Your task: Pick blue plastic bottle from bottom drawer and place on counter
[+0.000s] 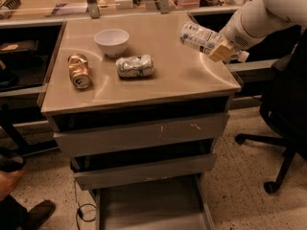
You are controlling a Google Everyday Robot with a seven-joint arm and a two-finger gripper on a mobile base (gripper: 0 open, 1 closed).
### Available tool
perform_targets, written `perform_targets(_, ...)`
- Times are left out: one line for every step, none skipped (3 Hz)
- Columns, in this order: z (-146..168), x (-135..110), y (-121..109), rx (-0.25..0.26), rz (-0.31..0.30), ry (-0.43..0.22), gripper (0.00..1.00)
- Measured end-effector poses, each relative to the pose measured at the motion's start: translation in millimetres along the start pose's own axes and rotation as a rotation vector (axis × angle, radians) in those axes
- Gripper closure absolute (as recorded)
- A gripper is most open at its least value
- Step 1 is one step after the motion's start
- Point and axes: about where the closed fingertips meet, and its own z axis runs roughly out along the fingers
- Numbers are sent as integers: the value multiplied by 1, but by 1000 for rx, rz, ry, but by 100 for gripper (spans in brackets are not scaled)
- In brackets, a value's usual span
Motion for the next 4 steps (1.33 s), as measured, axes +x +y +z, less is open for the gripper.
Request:
perform_targets(19, 0, 7, -47, 8, 19, 100)
perform_targets(36, -6, 18, -93, 24, 26, 100)
perform_targets(48, -15, 30, -127, 24, 30, 100)
perform_targets(54, -29, 42, -151, 2, 27, 100)
